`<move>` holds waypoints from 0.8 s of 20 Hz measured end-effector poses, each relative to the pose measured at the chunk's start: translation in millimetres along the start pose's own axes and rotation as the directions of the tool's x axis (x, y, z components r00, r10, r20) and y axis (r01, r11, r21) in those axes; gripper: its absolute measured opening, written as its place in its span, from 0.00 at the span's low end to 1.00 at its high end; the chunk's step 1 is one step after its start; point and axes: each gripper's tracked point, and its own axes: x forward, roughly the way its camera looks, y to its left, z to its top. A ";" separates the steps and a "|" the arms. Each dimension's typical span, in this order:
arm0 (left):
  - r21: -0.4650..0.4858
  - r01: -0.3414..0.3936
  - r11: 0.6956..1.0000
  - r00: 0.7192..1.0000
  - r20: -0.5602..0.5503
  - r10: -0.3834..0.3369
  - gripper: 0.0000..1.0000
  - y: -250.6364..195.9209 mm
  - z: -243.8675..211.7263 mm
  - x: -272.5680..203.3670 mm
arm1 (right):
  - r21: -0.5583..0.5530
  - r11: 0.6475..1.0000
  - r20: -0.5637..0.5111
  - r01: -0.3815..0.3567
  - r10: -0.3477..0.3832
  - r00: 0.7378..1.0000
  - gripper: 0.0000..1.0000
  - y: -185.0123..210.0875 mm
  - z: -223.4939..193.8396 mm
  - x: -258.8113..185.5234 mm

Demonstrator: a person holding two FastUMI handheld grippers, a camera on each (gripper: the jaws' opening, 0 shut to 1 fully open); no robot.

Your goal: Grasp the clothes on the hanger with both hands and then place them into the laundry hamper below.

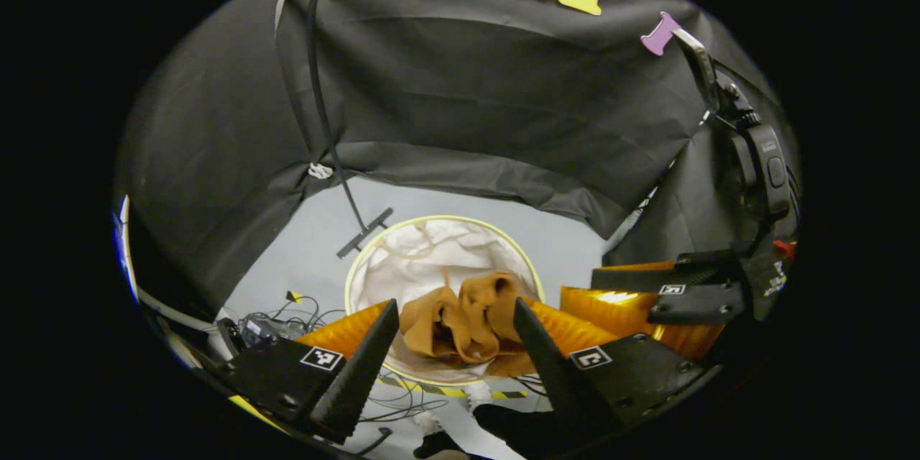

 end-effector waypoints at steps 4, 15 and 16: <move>0.008 -0.005 1.000 1.000 0.005 0.005 0.98 2.7 0.4 -6.2 | 0.021 1.000 0.010 0.018 -0.018 1.000 0.90 -2.5 0.7 -13.8; 0.032 -0.003 0.999 0.989 0.149 -0.002 0.97 16.6 30.1 -77.7 | -0.128 0.983 0.234 0.131 -0.099 0.967 0.91 19.7 19.4 -77.8; 0.039 0.008 0.999 0.983 0.185 -0.015 0.97 15.0 39.1 -98.4 | -0.131 0.980 0.276 0.149 -0.109 0.955 0.91 28.6 23.7 -95.8</move>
